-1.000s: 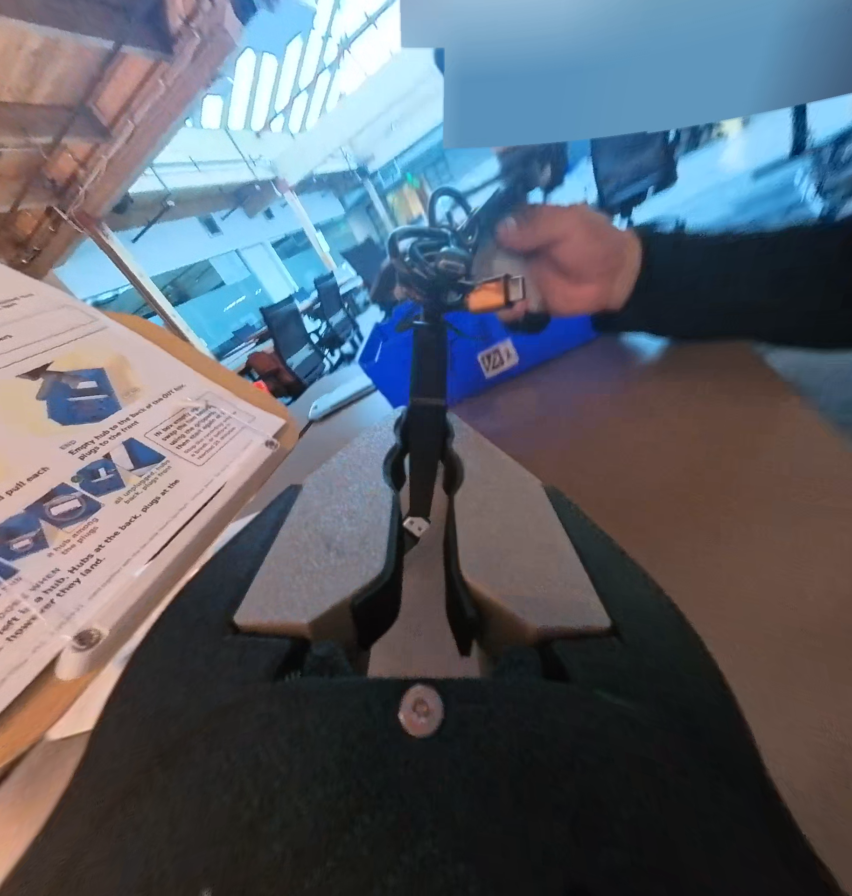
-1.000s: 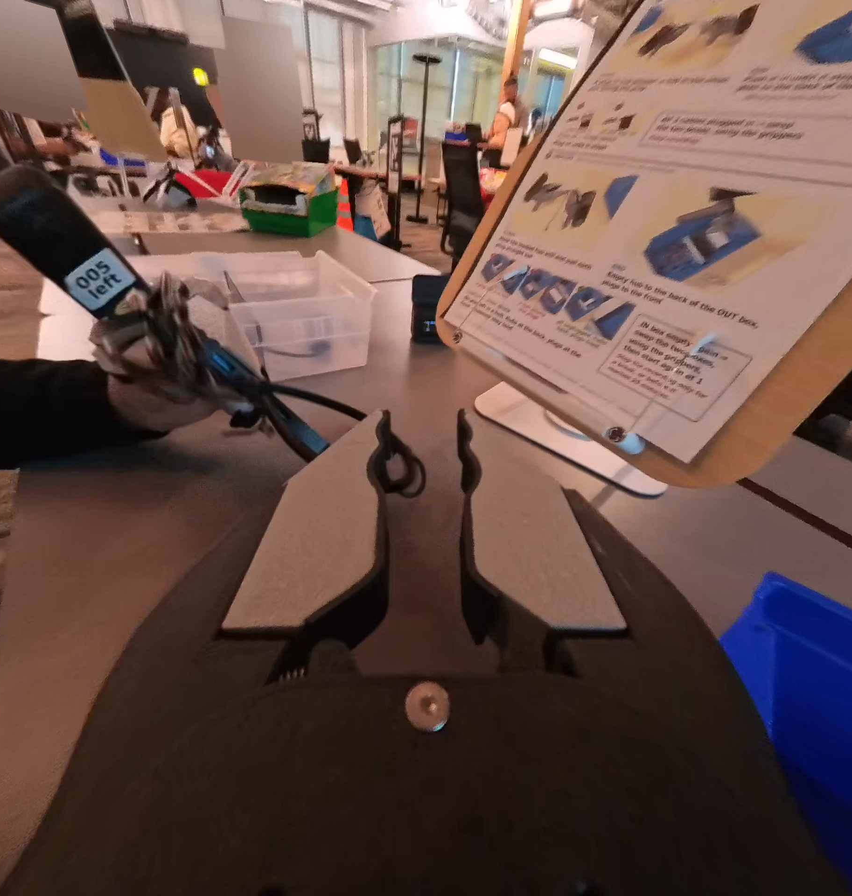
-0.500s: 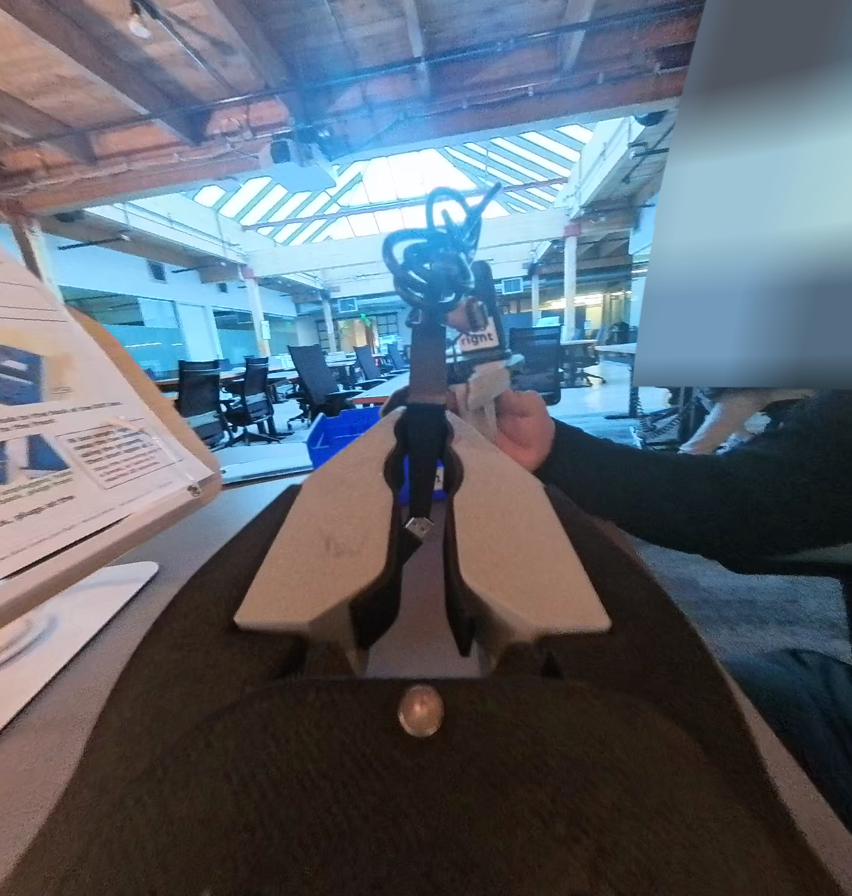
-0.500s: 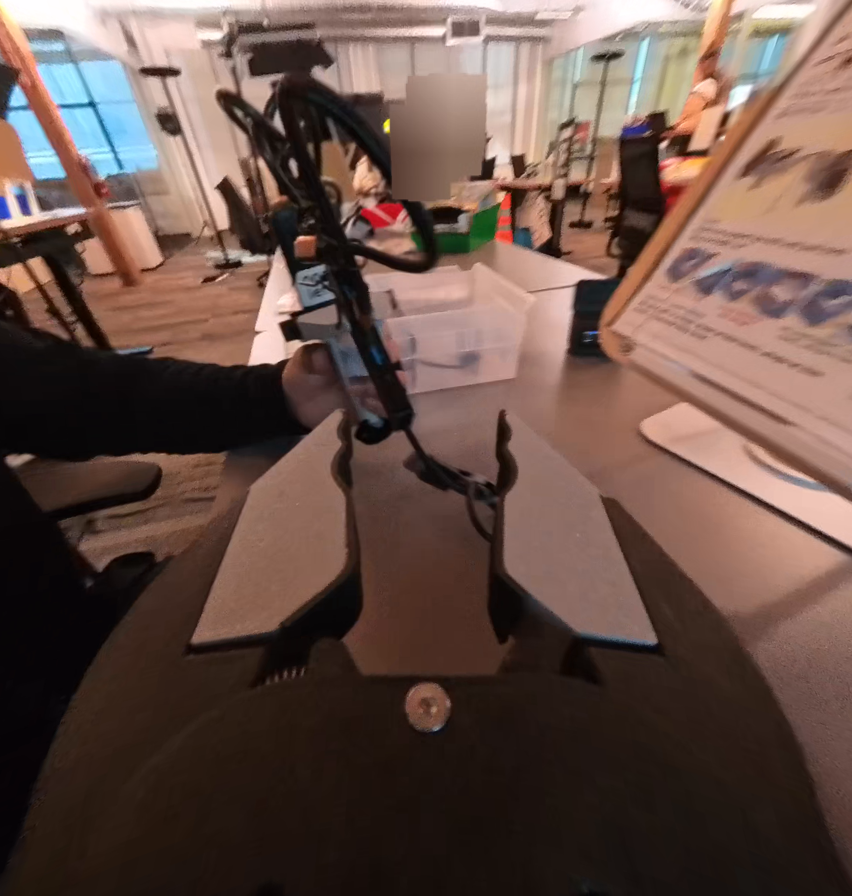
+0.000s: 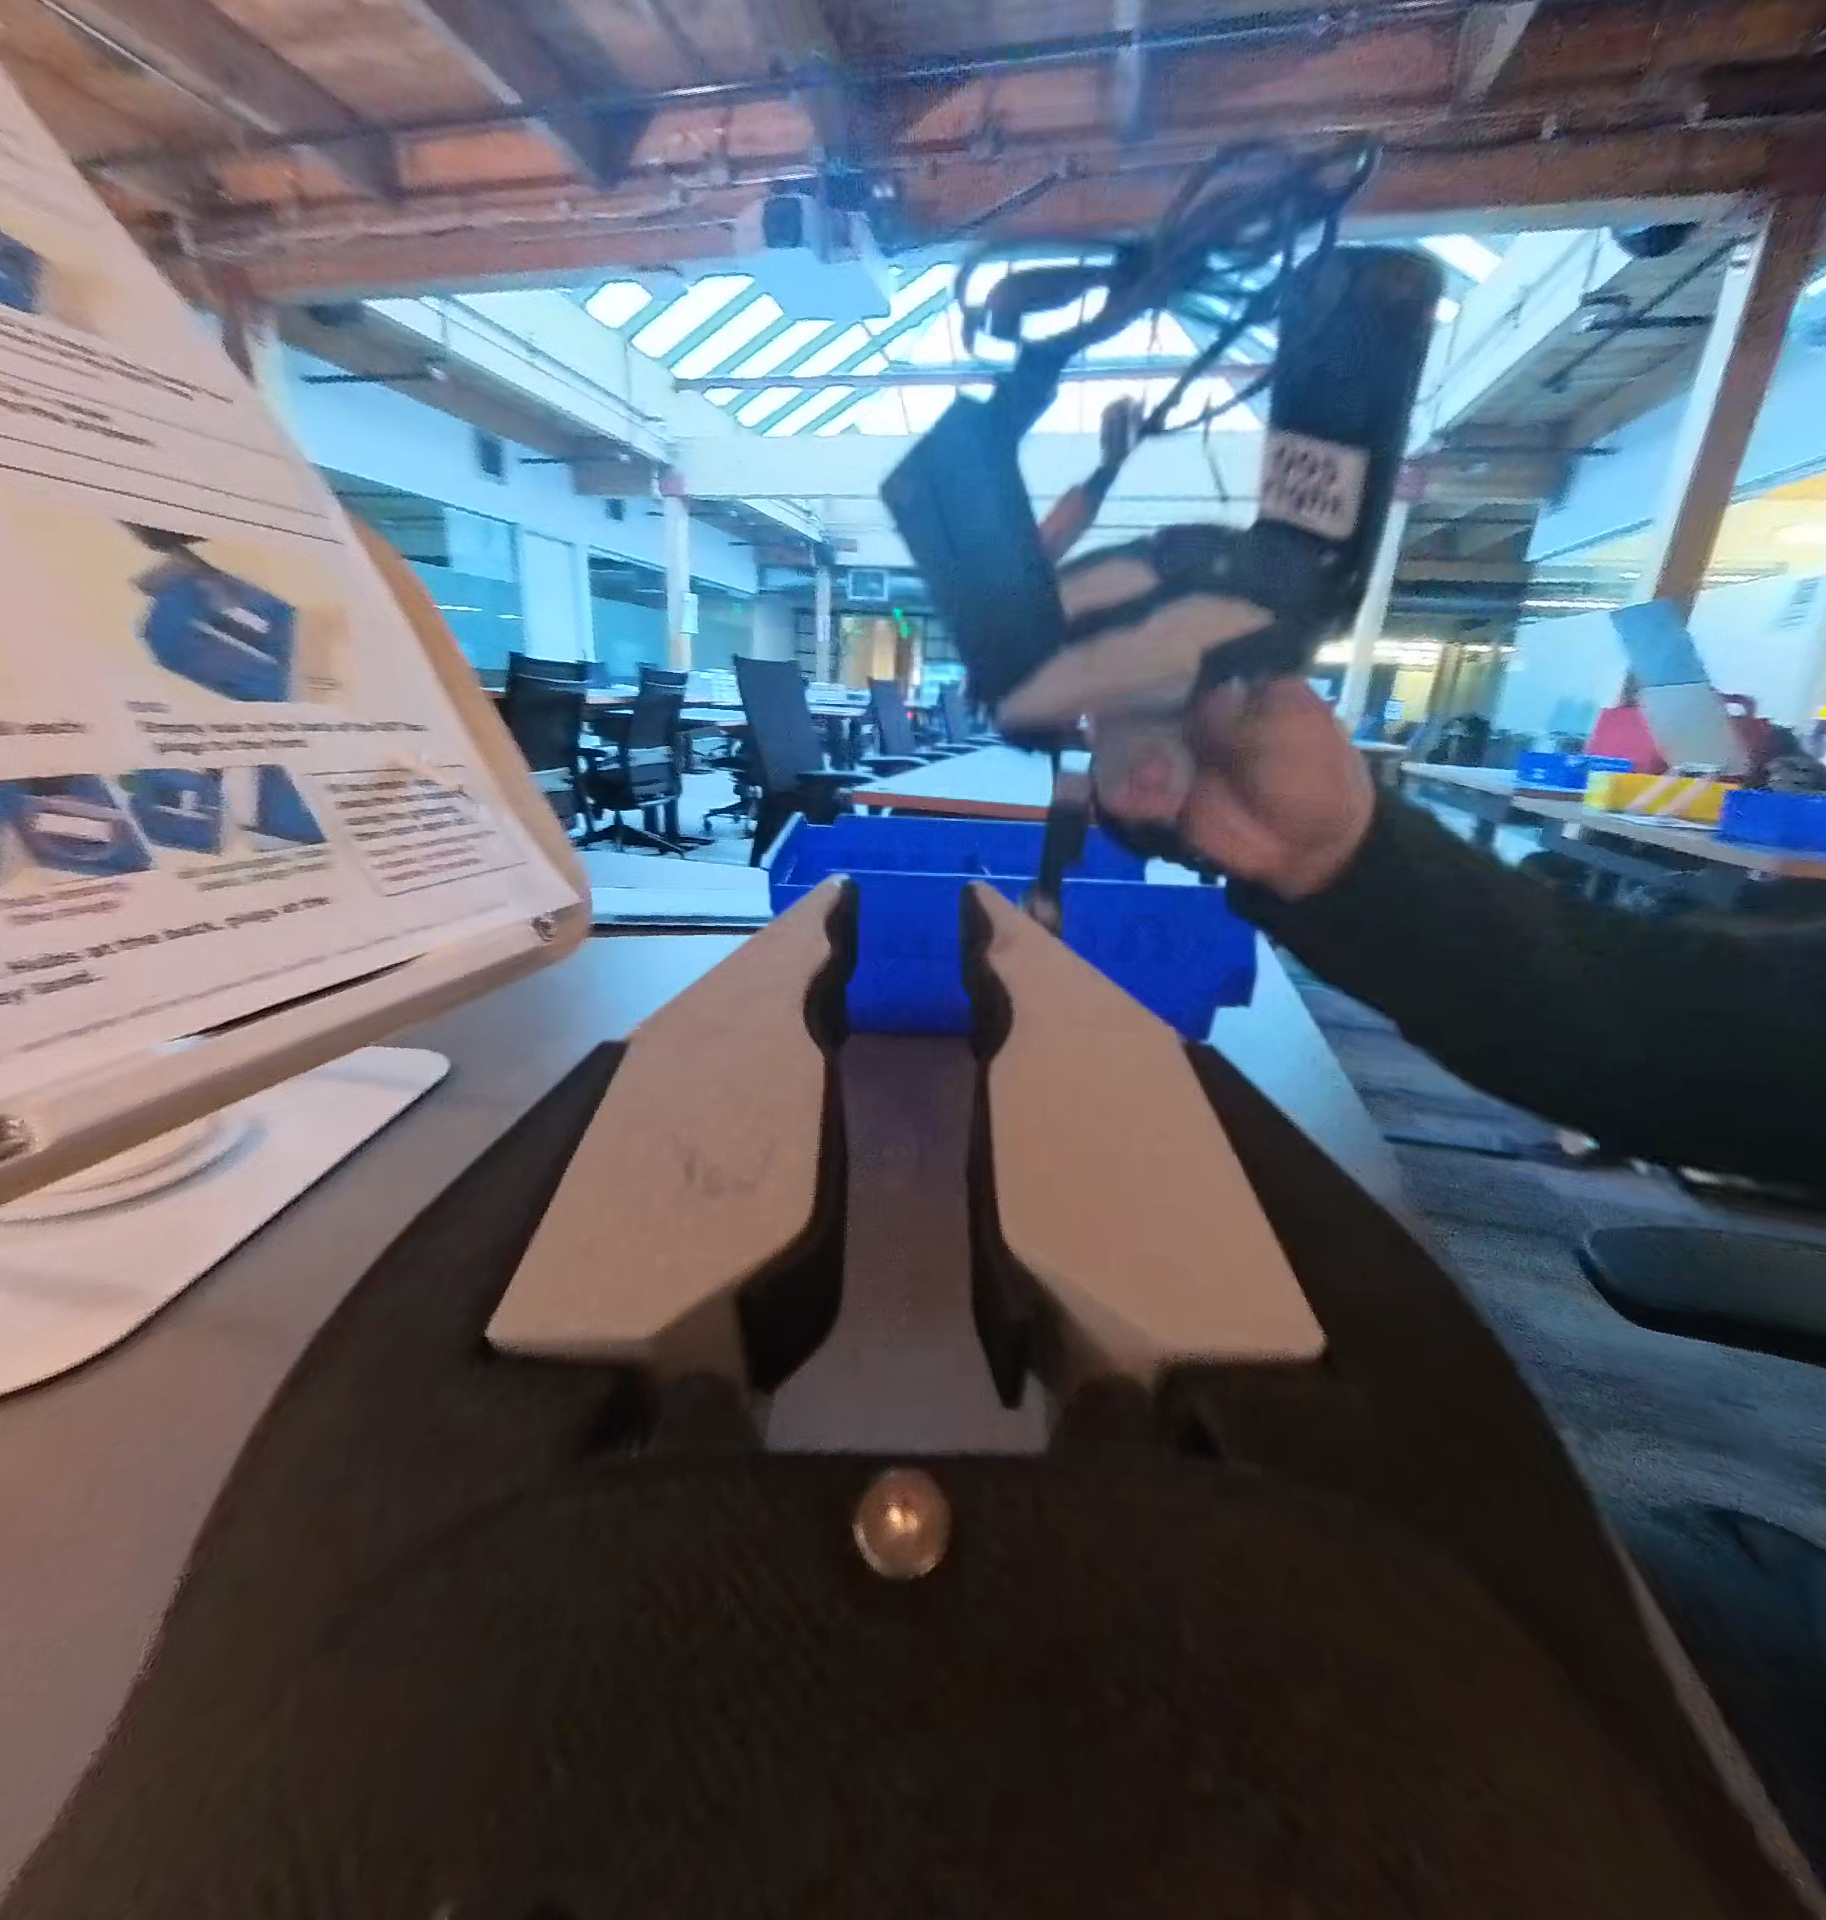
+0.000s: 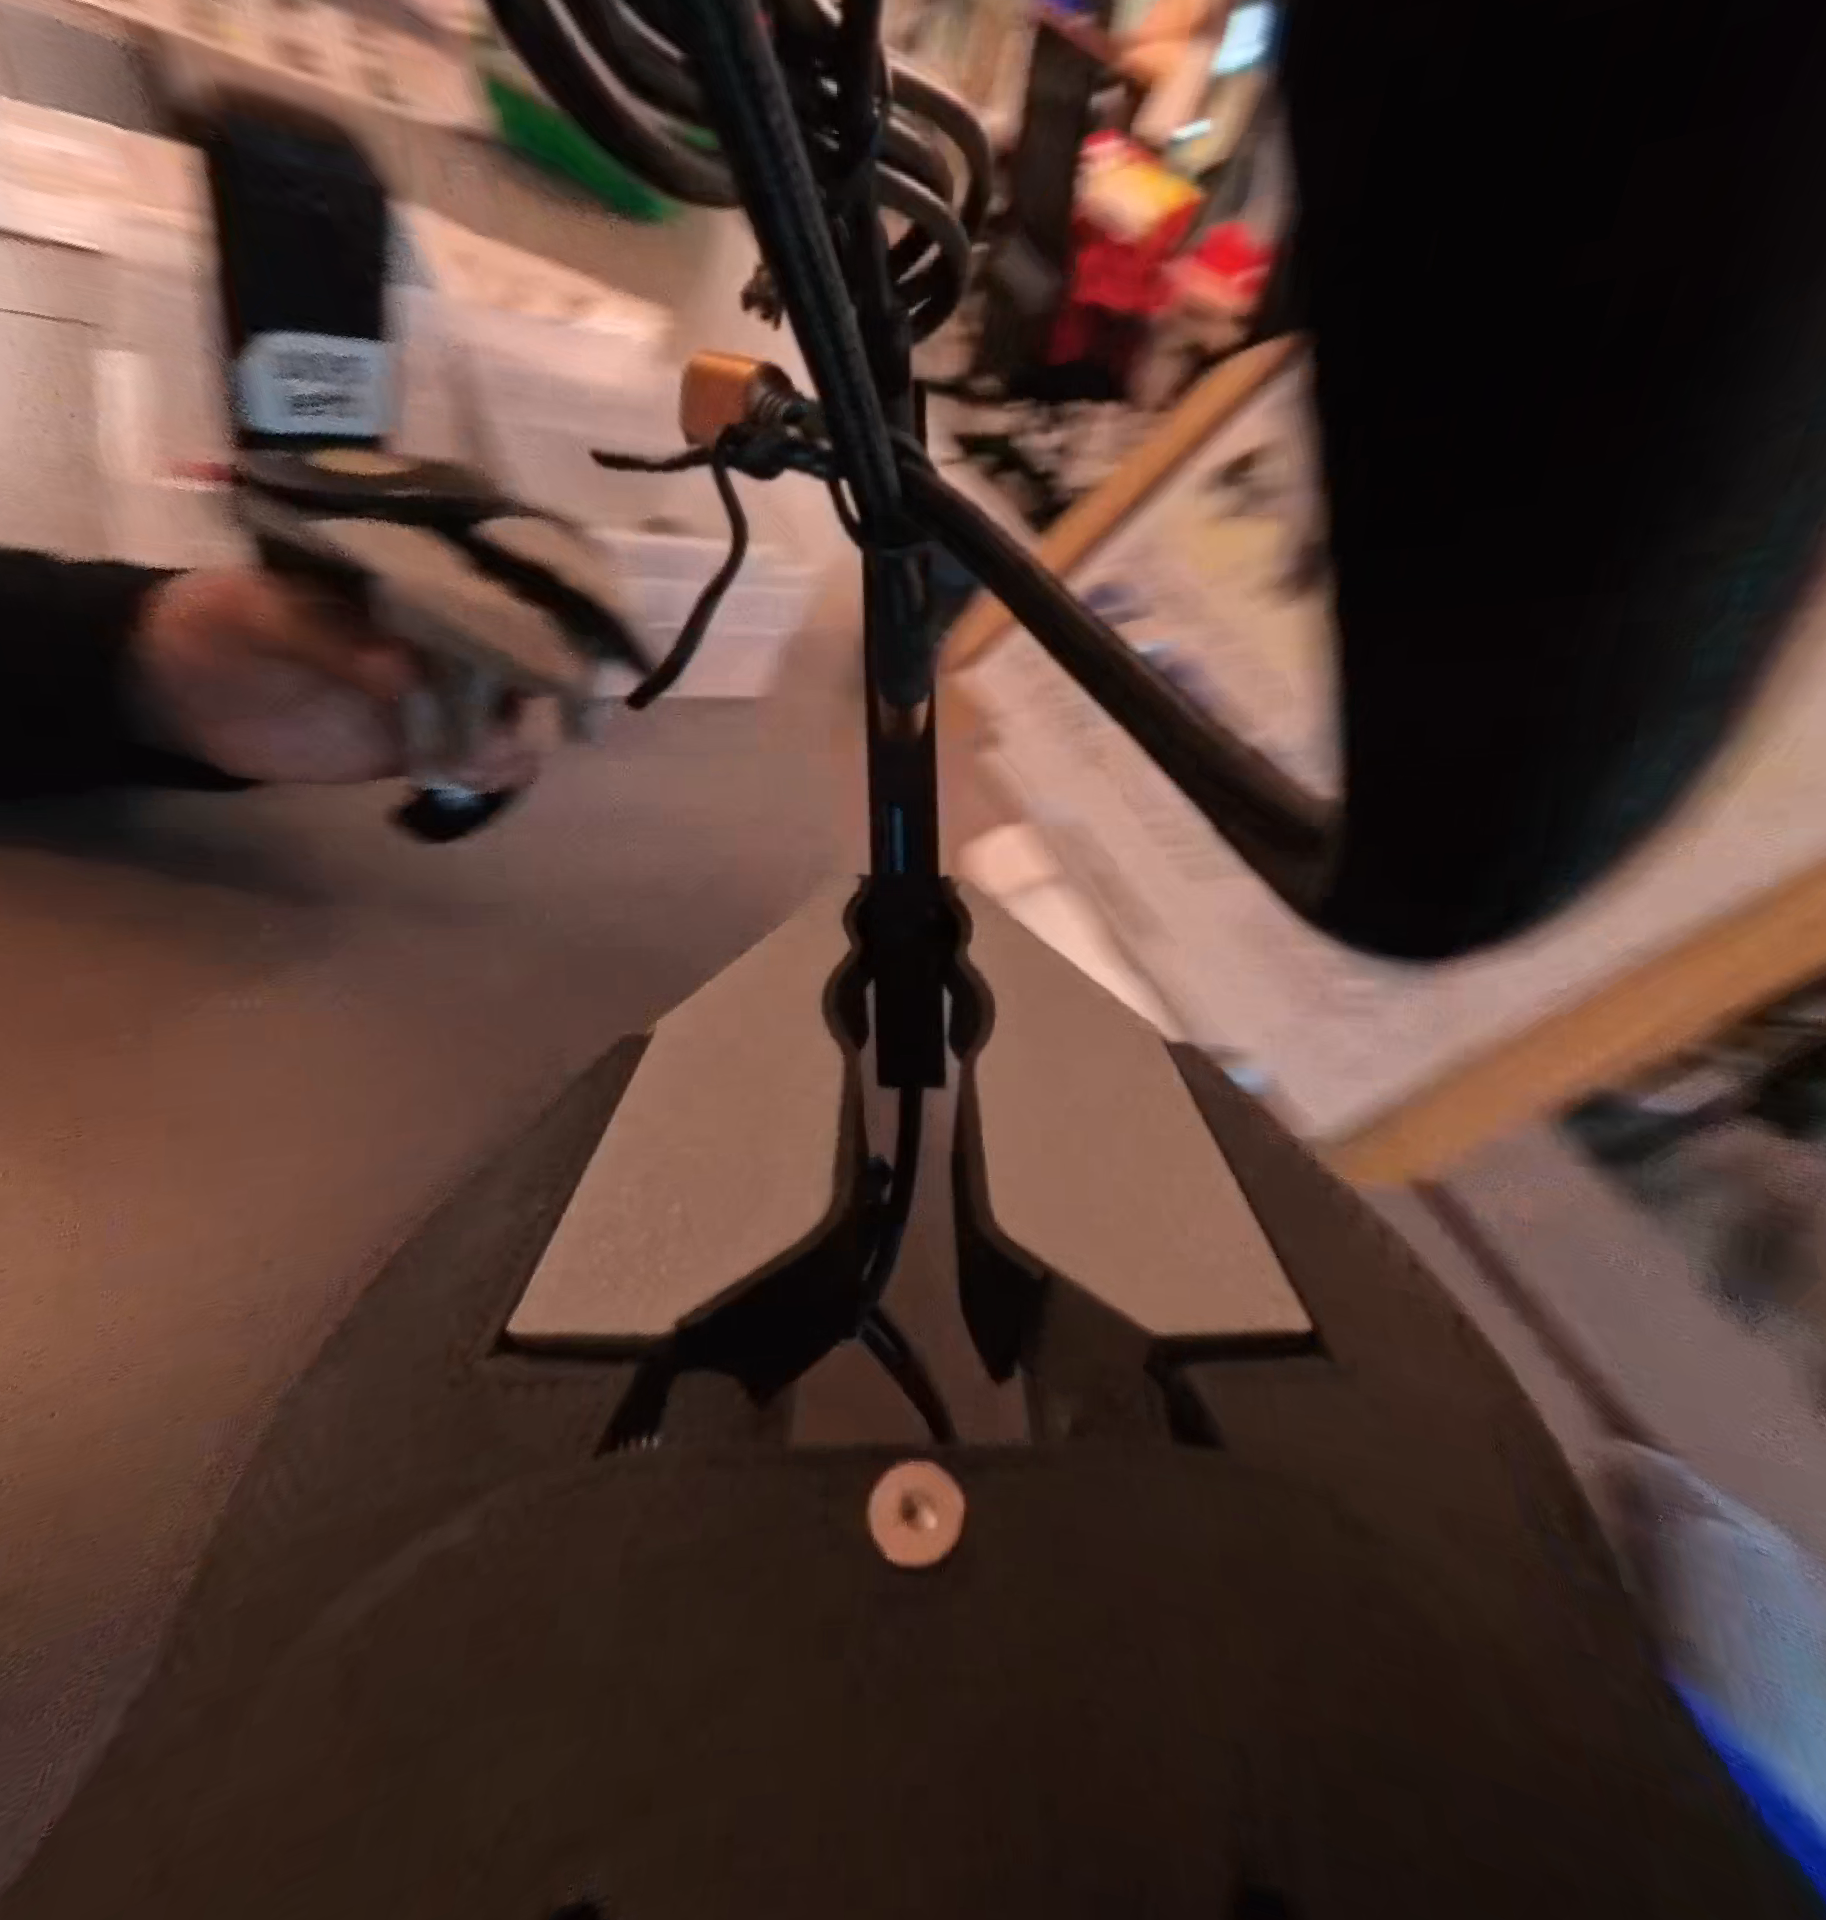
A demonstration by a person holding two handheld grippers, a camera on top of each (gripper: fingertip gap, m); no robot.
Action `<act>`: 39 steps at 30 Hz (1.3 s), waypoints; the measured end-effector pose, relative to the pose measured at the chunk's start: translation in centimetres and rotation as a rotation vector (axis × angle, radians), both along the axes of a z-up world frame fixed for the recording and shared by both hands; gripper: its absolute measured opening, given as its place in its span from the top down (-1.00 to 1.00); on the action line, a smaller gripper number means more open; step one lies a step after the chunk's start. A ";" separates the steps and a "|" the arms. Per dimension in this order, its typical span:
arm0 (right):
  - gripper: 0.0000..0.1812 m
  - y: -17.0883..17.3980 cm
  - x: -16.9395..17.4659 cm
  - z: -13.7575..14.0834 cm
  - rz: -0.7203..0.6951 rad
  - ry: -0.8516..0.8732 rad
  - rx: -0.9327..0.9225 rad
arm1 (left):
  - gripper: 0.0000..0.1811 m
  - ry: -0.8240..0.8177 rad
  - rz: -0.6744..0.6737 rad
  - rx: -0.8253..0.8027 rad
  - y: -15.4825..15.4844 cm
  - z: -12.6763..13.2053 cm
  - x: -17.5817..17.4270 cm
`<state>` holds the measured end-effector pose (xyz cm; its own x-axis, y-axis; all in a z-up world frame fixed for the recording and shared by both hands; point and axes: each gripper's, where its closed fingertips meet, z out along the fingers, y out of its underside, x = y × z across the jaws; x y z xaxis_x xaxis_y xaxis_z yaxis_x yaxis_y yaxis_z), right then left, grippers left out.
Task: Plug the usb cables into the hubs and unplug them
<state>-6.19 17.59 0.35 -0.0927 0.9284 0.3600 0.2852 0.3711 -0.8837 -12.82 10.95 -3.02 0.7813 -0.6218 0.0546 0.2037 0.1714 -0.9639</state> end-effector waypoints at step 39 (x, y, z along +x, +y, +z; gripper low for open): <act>0.54 25.5 14.7 -5.2 -0.498 -0.749 0.018 | 1.00 0.279 -0.032 -0.132 1.0 -4.4 3.0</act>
<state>8.54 43.08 -4.81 0.1030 0.9184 0.3819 0.9158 0.0623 -0.3969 -9.85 11.91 -7.37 0.7575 -0.6482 -0.0774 -0.0685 0.0390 -0.9969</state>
